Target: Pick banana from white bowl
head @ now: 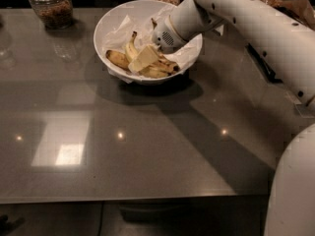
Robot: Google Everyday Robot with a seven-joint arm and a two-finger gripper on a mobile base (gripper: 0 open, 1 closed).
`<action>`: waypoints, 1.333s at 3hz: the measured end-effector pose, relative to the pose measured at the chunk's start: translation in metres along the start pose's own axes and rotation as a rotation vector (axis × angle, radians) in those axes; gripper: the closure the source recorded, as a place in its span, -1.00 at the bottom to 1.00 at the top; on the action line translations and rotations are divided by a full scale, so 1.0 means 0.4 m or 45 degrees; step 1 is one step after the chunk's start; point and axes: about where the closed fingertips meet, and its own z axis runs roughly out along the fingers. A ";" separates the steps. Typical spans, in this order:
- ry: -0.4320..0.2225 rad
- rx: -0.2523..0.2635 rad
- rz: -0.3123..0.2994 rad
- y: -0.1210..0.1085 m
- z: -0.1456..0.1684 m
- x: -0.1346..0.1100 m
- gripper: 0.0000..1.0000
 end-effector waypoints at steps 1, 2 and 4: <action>0.035 0.001 -0.001 0.008 0.002 0.013 0.24; 0.047 0.019 -0.013 0.024 -0.020 0.012 0.70; 0.102 0.106 -0.127 0.086 -0.140 -0.048 1.00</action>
Offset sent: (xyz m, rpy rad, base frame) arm -0.0192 -0.0145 0.0173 -0.0563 -0.0250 -0.0085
